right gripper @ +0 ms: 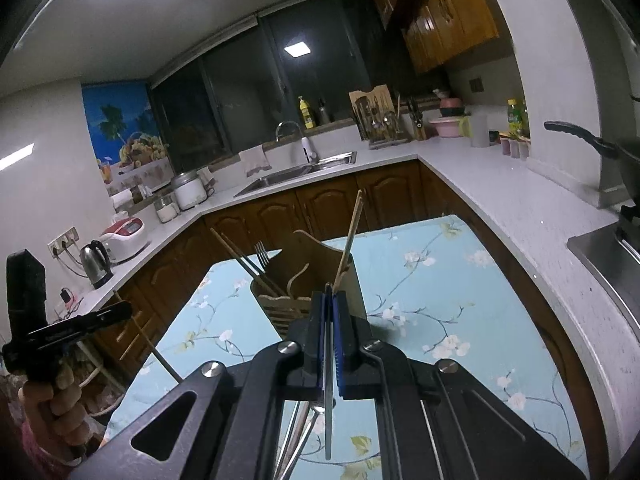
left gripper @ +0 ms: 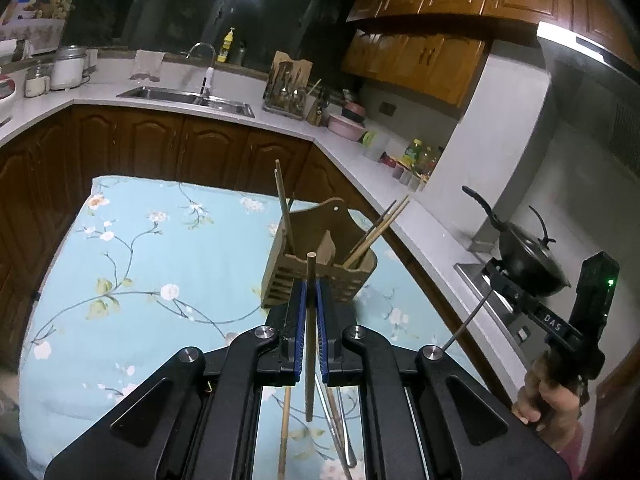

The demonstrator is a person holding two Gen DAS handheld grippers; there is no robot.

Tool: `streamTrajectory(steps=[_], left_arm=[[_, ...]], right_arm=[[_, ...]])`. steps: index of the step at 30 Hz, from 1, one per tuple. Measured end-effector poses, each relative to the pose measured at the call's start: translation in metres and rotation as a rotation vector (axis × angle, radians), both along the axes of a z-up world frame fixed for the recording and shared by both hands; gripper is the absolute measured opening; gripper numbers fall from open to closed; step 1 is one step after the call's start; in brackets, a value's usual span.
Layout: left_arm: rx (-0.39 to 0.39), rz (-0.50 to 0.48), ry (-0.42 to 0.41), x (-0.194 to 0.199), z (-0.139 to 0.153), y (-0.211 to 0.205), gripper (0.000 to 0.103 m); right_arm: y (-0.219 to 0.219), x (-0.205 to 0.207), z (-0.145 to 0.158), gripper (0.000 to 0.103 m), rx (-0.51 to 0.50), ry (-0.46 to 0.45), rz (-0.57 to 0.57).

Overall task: Organize utensils
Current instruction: 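Lift both held chopsticks and lower them into the caddy slots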

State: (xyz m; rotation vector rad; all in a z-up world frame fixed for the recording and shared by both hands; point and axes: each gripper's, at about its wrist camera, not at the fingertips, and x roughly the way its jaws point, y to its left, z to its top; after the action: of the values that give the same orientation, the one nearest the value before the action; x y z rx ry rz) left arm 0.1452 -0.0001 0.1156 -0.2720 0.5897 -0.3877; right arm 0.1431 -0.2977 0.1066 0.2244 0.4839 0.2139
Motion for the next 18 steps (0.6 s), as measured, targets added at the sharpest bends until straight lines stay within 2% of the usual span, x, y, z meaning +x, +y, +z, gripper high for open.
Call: streamTrajectory(steps=[9, 18], left_arm=[[-0.004, 0.024, -0.057, 0.014, 0.024, 0.001, 0.004], [-0.017, 0.058, -0.172, 0.048, 0.07, -0.008, 0.004]], right_arm=[[0.006, 0.018, 0.014, 0.004, -0.006, -0.039, 0.0], [0.003, 0.058, 0.049, 0.004, 0.038, -0.135, -0.035]])
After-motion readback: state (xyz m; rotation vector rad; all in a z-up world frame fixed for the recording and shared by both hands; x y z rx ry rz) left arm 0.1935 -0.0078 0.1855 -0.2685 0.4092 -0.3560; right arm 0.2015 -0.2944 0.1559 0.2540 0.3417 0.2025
